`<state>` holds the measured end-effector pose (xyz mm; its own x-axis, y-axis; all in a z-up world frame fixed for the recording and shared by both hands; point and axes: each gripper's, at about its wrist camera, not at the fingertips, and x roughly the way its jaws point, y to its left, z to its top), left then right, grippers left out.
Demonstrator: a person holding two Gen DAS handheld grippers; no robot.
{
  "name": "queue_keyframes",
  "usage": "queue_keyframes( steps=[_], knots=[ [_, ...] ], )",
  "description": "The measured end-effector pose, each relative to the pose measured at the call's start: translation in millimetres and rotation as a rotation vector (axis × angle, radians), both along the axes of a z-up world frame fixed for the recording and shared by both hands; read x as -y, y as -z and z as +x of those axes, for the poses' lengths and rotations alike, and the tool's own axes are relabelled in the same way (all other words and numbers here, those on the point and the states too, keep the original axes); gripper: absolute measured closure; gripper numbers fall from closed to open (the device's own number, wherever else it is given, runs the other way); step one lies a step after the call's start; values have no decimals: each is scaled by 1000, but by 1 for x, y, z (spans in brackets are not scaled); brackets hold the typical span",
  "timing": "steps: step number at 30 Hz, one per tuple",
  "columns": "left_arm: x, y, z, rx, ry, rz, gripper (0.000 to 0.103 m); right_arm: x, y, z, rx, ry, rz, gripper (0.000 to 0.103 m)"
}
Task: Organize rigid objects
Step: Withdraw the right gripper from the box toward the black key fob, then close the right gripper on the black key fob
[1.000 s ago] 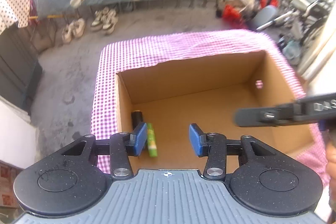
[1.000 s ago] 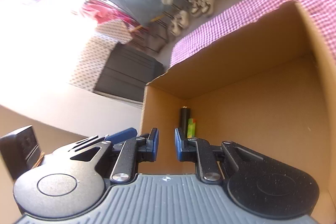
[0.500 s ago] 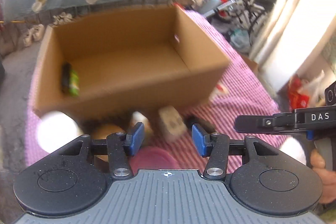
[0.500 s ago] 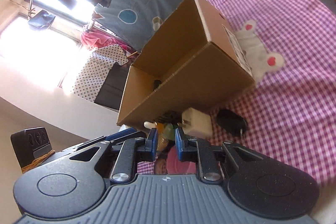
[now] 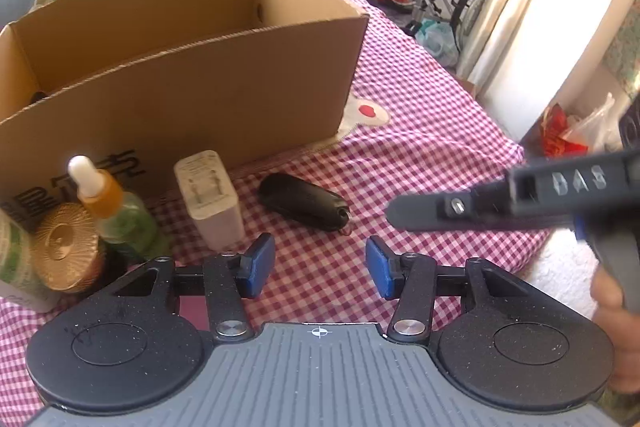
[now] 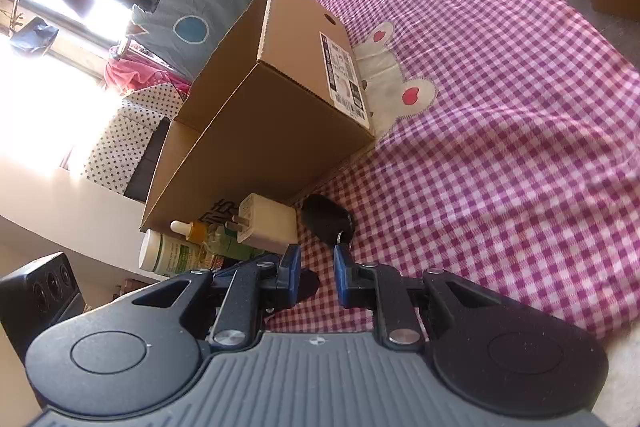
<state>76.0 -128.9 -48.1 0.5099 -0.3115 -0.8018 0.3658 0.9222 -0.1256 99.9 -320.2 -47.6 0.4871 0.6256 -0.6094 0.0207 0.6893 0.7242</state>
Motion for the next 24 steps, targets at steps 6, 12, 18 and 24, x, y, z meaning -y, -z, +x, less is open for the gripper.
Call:
queue_keyframes(
  steps=[6,12,18,24],
  knots=[
    [5,6,4,2,3,1,53,0,4,33,13,-40,-37,70],
    [8,12,11,-10,-3,10,54,-16,8,59,31,-100,-77,70],
    [9,16,15,-22,-1,8,54,-36,19,76,3,-150,-101,71],
    [7,15,14,-20,3,9,54,-49,22,71,-19,-171,-66,71]
  ],
)
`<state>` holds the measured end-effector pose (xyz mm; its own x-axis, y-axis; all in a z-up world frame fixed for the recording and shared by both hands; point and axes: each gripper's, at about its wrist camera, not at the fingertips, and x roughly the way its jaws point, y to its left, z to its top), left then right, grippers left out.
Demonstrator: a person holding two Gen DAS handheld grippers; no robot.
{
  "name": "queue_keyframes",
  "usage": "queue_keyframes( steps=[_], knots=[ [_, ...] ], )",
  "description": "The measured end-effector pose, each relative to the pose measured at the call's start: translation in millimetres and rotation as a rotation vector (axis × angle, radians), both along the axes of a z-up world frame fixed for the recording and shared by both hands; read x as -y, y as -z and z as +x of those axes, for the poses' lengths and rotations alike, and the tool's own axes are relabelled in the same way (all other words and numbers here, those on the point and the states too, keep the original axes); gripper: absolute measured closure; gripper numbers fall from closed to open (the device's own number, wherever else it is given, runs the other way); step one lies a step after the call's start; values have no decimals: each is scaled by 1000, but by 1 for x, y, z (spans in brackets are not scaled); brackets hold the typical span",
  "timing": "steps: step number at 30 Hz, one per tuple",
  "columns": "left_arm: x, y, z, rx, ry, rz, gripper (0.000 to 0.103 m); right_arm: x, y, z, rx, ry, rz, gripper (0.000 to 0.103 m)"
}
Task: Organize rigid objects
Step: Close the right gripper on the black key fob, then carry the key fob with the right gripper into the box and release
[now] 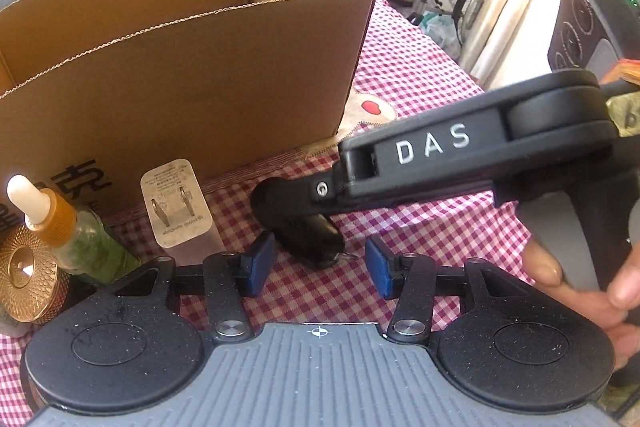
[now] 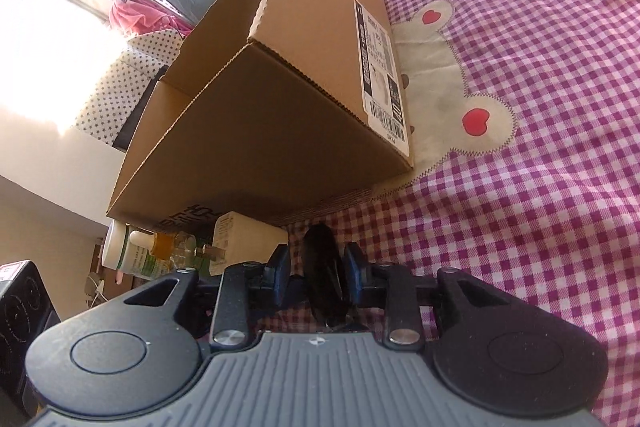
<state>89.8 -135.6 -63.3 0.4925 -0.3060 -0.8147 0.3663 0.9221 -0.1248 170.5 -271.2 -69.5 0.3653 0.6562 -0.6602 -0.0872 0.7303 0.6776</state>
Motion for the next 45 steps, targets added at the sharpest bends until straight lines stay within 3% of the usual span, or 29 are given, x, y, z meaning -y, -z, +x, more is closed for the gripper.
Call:
queue_keyframes(
  steps=[11,16,26,35,45],
  knots=[
    [3,-1,-5,20,6,42,54,0,15,-14,-35,7,77,76],
    [0,-1,-2,15,-11,37,54,-6,18,-20,-27,19,74,85],
    [5,-10,-13,37,22,30,55,13,16,-49,-28,81,117,85],
    [10,-40,-41,131,64,12,55,30,-25,-88,69,131,93,85],
    [-13,-97,-60,284,39,-8,55,-7,-108,-98,254,84,49,85]
  ],
)
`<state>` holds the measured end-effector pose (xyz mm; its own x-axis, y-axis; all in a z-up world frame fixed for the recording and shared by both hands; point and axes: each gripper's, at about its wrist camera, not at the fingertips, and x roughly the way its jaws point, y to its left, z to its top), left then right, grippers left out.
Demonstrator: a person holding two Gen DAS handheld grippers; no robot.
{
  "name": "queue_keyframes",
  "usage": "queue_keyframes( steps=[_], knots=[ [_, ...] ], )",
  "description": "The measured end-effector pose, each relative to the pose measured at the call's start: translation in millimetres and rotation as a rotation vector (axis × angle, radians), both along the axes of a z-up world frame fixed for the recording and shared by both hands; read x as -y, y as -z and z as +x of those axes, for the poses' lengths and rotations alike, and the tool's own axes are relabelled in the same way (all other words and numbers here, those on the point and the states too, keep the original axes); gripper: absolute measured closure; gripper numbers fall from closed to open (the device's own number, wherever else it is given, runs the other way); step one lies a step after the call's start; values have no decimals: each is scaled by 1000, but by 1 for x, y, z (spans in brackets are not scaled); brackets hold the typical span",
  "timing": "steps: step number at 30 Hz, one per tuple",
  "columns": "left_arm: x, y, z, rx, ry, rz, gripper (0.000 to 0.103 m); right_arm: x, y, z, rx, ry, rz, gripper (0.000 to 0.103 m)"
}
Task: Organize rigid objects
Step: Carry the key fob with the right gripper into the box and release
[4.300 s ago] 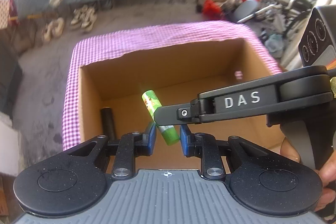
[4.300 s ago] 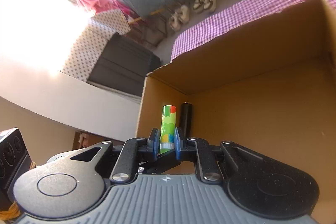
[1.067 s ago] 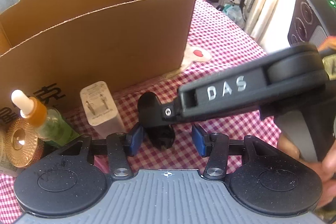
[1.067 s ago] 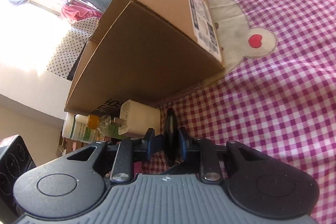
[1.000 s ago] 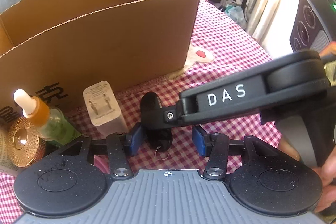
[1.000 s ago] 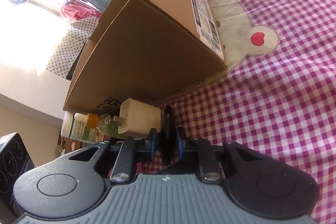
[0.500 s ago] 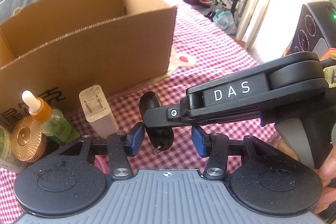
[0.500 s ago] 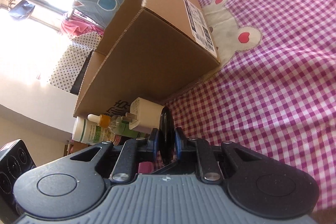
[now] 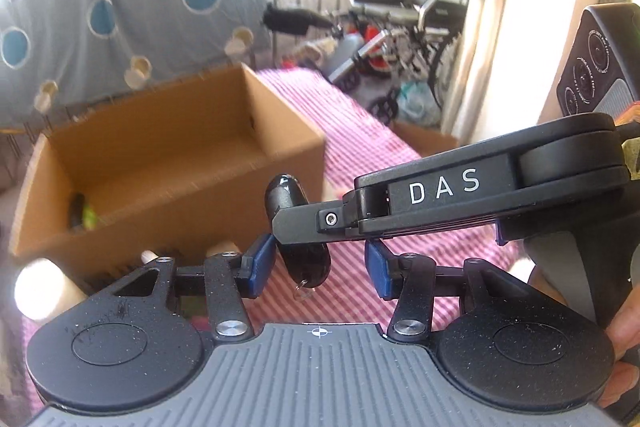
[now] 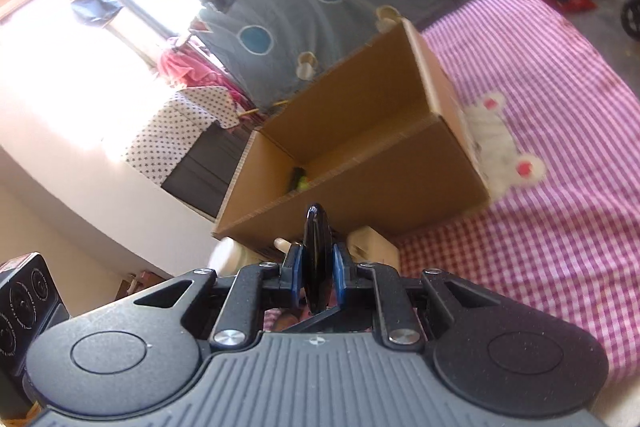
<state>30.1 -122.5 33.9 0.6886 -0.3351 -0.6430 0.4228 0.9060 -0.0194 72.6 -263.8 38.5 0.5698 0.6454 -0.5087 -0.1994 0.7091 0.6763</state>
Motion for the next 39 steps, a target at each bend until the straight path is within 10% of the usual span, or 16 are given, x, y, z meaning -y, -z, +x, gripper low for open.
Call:
queue_keyframes(
  steps=[12,25,39],
  knots=[
    [-55,-41,84,-30,-153,65,55,-84,-41,111,3,-191,26,85],
    [-107,9,227,-295,-259,215,54,-152,23,279,-327,-293,37,85],
    [-110,44,259,-374,-300,310,53,-178,73,326,-421,-296,-38,84]
  ],
)
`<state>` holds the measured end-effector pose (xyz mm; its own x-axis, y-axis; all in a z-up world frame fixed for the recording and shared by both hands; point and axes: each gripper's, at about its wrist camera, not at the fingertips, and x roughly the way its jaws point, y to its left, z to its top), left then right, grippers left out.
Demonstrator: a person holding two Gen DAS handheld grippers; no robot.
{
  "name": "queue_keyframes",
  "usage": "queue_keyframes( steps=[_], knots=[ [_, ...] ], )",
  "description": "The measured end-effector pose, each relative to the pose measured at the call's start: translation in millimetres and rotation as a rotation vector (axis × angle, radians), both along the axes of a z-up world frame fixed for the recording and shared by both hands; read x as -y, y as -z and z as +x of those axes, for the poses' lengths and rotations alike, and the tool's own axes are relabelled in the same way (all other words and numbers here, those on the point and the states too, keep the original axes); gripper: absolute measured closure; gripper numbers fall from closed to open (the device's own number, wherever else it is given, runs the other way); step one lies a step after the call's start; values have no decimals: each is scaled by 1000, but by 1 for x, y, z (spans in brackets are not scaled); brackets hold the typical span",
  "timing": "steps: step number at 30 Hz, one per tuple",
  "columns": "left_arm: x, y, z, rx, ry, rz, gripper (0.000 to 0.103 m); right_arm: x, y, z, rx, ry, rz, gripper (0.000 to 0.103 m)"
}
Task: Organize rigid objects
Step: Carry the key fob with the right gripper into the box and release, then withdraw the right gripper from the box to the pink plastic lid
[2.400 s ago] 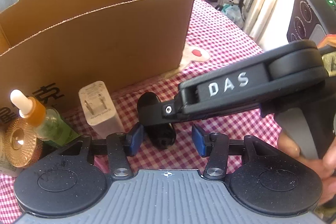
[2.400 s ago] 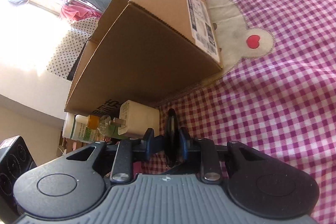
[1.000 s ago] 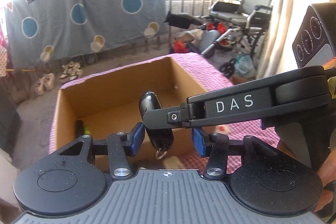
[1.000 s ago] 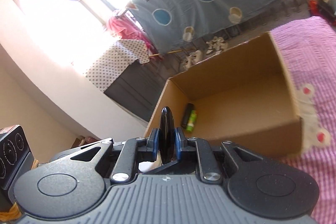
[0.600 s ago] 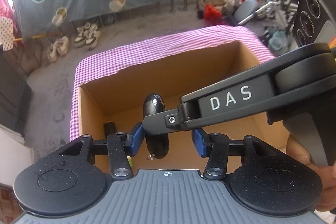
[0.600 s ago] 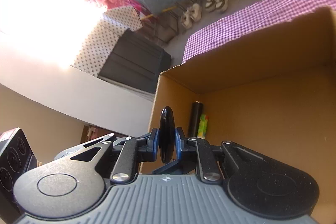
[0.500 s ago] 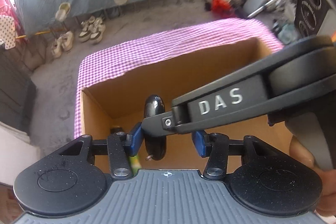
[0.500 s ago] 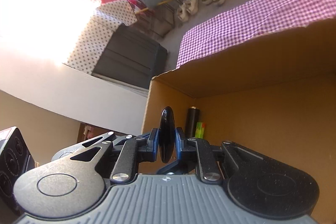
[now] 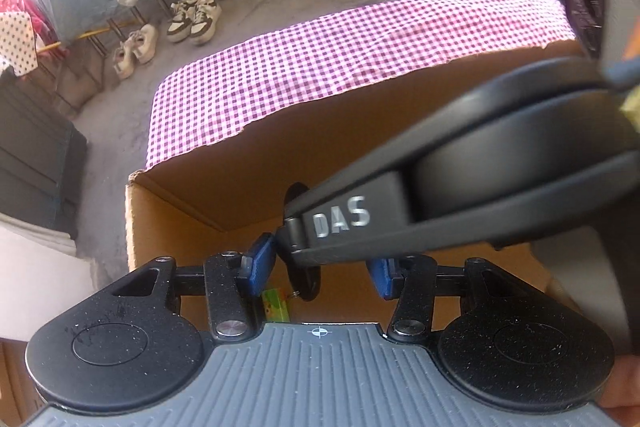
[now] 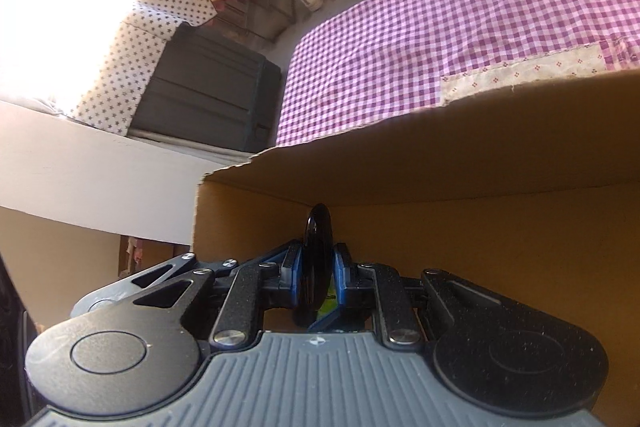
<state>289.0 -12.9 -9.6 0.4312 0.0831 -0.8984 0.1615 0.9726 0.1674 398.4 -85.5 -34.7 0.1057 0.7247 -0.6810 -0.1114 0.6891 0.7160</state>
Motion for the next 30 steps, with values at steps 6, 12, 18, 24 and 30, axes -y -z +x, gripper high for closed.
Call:
queue_keyframes(
  steps=[6,12,18,24,30],
  knots=[
    [2,-5,-6,0,4,-5,53,5,9,2,-29,35,-1,83],
    [-2,-19,-19,35,1,-24,51,17,6,-1,-26,61,9,78],
    [-11,-46,-34,83,4,-56,52,29,-14,-10,-6,80,23,77],
    [-25,-88,-77,181,30,-117,51,59,-66,-51,115,66,99,77],
    [-42,-116,-147,287,64,-210,46,109,-112,-133,244,96,192,77]
  ],
)
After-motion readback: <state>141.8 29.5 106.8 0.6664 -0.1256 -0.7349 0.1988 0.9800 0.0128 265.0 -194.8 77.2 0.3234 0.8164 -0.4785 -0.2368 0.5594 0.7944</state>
